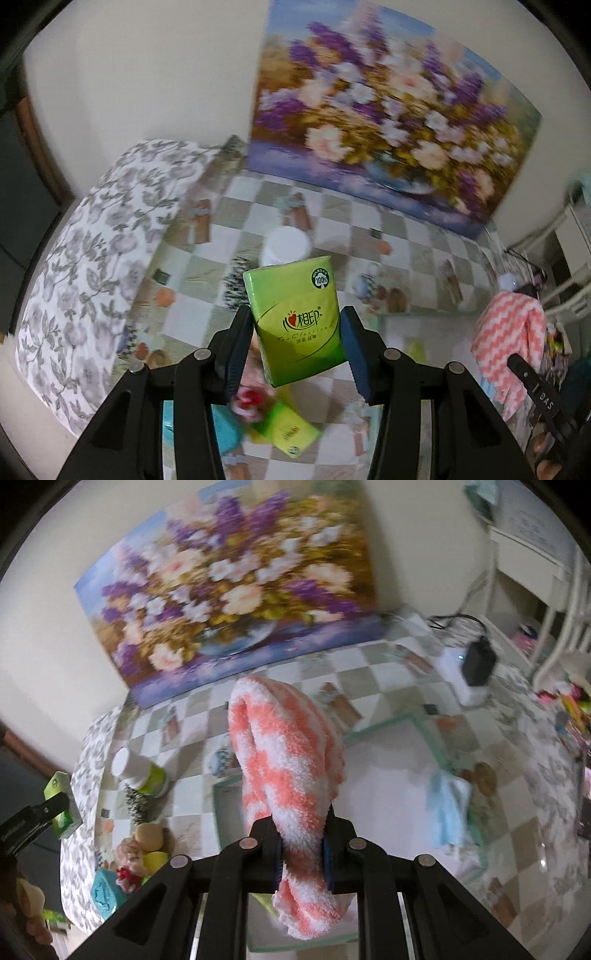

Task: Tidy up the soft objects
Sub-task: 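Carry tissue pack and sock into the tray and release both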

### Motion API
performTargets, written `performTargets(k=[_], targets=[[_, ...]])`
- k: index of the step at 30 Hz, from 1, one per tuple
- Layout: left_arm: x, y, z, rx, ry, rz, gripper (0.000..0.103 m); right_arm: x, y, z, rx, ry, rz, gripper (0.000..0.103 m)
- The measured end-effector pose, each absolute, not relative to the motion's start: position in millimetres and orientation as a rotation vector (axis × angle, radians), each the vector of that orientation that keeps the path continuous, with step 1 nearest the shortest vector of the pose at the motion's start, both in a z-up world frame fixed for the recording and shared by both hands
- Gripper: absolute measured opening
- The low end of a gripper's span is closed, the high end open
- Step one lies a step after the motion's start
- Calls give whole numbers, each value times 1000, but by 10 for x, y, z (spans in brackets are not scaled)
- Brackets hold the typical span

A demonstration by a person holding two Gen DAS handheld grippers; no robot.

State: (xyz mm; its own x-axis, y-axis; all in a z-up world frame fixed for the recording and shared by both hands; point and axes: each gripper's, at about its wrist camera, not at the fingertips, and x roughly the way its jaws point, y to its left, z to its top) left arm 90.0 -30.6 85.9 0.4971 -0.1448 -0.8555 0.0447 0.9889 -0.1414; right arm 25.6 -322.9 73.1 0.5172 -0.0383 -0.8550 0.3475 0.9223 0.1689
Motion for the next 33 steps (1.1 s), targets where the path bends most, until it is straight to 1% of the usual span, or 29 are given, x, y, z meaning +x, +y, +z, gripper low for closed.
performTargets(k=[6,14,17,21,28,30,31,32,33], targets=[[773,-887,762,-31,1066,-206,50,146,-3478,645,334,1018,-326,17],[693,-1596,189,79,1205,-312,50,240,-3610,250,304,1119,-374,17],[675,-1709,-18,74,1263,-333,50,275,-3634,39,308,1165,-378,17],[660,-1826,-193,77,1295,-348,50,283,-3687,-211,326,1225,-391,19],[647,-1986,-495,90,1360,-370,51,281,-3743,-460,348,1292,-401,20],[640,-2003,-581,90,1397,-366,52,285,-3749,-512,349,1317,-409,22],[634,-2011,-604,91,1408,-368,52,284,-3749,-525,345,1325,-413,28],[629,-2012,-612,88,1411,-368,56,287,-3746,-530,341,1332,-415,37],[629,-2007,-611,81,1412,-367,60,290,-3738,-531,333,1338,-419,43]])
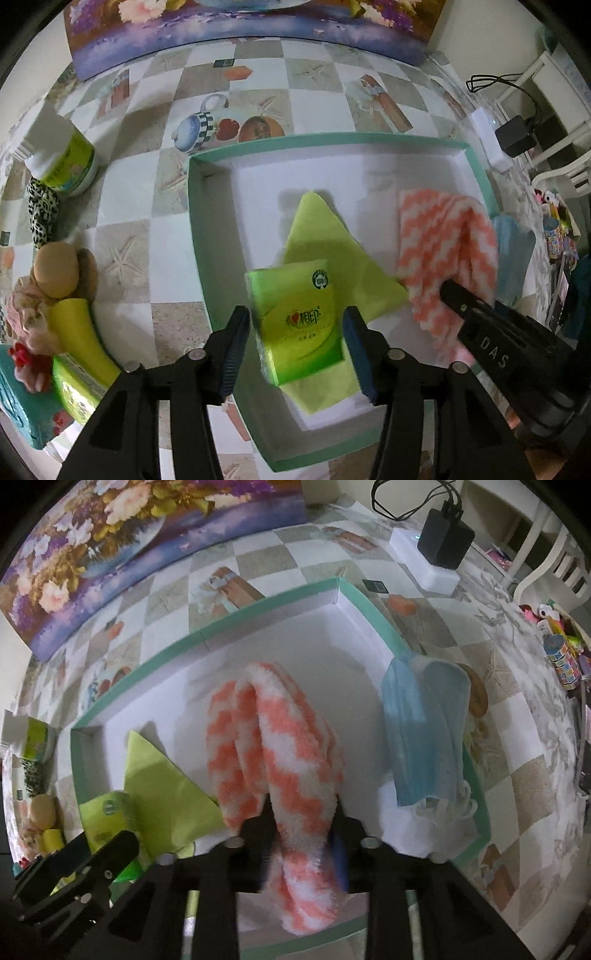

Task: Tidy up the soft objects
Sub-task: 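Carry tissue pack and sock into the tray and release both, then return both tools to the remaining pile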

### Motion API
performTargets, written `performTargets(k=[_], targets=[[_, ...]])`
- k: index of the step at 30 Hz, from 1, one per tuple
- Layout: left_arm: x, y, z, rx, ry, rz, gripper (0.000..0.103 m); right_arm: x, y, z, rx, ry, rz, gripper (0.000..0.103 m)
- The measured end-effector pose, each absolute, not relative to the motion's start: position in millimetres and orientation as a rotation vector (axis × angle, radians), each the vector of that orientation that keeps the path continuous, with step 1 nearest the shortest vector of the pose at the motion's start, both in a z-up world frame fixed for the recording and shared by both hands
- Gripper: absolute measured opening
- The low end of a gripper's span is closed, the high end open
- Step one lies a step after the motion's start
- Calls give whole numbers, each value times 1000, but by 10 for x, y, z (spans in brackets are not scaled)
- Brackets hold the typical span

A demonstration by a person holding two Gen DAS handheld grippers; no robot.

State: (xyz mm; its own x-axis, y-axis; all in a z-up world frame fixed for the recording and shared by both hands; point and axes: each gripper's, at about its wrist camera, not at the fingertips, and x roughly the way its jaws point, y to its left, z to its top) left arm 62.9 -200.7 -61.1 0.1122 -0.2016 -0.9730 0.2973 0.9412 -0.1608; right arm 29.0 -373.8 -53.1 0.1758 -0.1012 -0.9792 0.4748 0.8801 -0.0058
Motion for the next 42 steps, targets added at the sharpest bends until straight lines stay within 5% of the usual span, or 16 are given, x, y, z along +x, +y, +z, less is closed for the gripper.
performTargets(k=[1,9,11,16,42], targets=[[629,-2001,-599,75,1411,-367,66,291,-3729,-525,325,1339,-421,52],[681,-1841,-463,32,1396,-320,82,301,-3610,-389,269,1350,-406,71],[705,-1766,-431,14,1391,-296,95,302,-3560,-317,236,1339,-412,83],[760,-1603,-344,-2,1368,-234,95,309,-3486,-160,198,1314,-438,103],[910,160,263,-180,1199,42,95,270,-3163,424,202,1168,-344,103]])
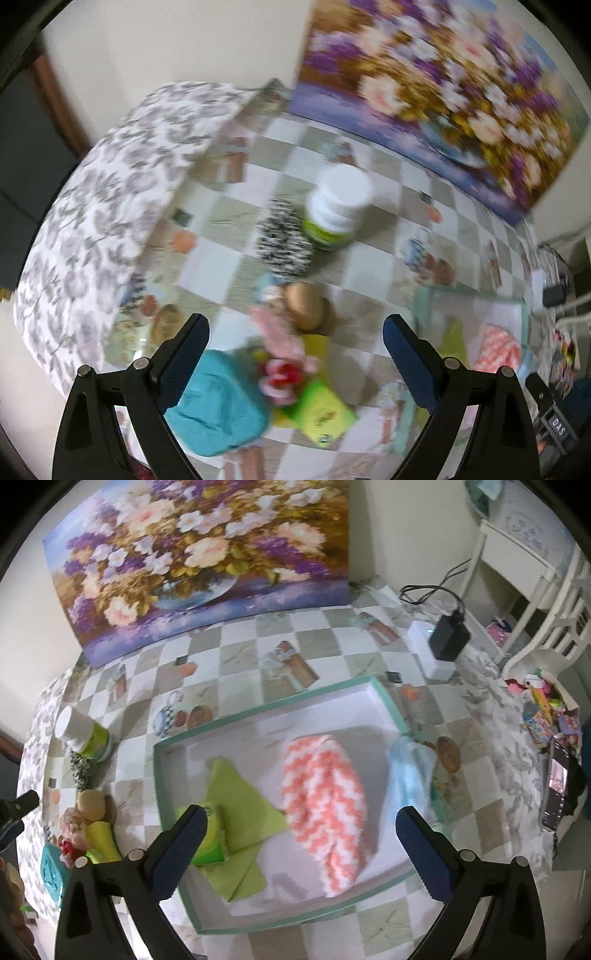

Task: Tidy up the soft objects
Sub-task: 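Return both tools to the remaining pile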

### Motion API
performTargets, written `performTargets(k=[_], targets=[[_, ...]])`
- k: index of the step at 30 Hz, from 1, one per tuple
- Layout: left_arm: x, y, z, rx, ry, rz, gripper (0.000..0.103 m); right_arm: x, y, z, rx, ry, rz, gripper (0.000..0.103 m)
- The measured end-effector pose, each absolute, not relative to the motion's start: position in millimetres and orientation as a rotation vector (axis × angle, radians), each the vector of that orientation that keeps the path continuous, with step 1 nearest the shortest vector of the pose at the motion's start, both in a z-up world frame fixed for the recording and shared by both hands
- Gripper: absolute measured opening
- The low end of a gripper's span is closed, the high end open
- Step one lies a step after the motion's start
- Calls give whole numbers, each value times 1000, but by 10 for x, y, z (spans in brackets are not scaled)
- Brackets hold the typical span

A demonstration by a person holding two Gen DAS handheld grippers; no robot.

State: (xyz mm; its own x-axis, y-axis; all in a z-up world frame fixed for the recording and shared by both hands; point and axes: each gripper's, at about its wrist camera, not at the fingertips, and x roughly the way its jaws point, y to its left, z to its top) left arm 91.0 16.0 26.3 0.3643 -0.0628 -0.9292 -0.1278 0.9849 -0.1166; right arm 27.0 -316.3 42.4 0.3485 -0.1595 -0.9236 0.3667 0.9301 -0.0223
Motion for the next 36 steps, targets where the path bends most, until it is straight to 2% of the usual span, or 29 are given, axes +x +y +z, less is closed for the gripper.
performTargets(k=[7,17,36], targets=[[827,627,277,-232,1184,127,95,345,-2761,402,202,1145,-214,103],[766,807,219,-283,1211,103,95,439,-2128,220,173,1168,-21,103],[907,520,-231,-214,1388,18,95,441,-1249,-328,49,1317,220,103]])
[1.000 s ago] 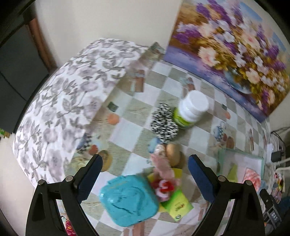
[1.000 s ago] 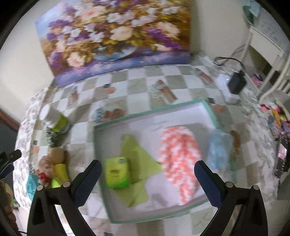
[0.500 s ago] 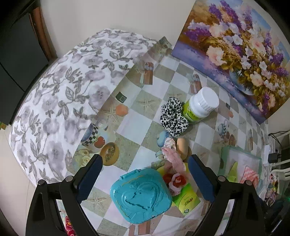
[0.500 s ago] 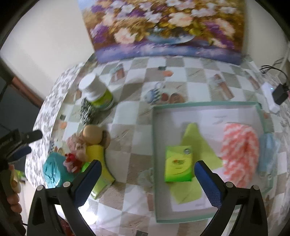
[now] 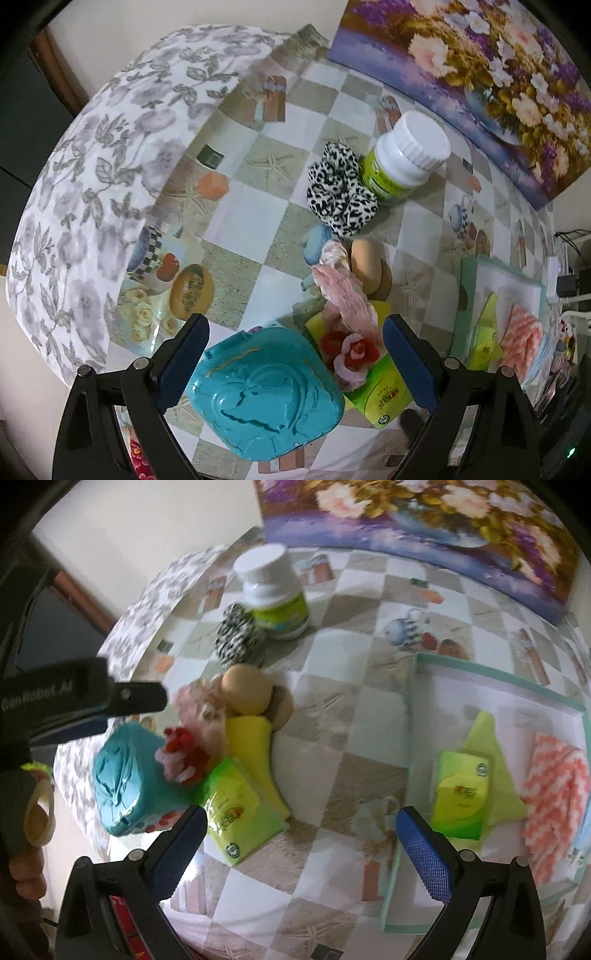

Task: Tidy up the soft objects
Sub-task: 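Return both tools to the remaining pile, then grasp the second green tissue pack with the right gripper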

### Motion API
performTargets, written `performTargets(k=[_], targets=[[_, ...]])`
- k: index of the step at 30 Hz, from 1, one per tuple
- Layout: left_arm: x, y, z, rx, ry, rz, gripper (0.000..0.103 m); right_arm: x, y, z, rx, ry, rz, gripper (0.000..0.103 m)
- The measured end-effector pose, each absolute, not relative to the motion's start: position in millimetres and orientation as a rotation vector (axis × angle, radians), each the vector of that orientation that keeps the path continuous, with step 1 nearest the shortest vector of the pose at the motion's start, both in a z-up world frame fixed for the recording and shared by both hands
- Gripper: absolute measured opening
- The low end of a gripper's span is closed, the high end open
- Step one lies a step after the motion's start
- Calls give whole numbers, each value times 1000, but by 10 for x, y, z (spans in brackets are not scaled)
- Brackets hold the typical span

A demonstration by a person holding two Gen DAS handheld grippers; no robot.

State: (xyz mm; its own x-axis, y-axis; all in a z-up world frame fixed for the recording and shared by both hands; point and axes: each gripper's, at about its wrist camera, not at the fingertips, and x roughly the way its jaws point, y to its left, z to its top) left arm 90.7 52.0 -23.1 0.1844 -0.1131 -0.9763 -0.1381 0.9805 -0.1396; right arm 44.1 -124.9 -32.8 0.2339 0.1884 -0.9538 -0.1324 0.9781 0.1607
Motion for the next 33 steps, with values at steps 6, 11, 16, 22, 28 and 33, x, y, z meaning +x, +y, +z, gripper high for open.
performTargets(k=[6,11,16,22,28,33], targets=[[924,508,-280,-205,1409,14,95,419,-1087,-415,21,1342,270,103],[933,508,-277,-205,1406,9,95,385,-961,-468,-21,1352,302,103],[934,478,-275,-184,1410,-4,95,354,-882,-513,-52,1355,319,98],[927,436,-242,-157,1395,-19,95,332,-812,-556,-58,1368,351,75],[936,380,-196,-158,1380,-64,94,341,-892,-568,-15,1375,363,64],[940,323,-168,-139,1374,-90,92,392,-1003,-531,4,1379,363,63]])
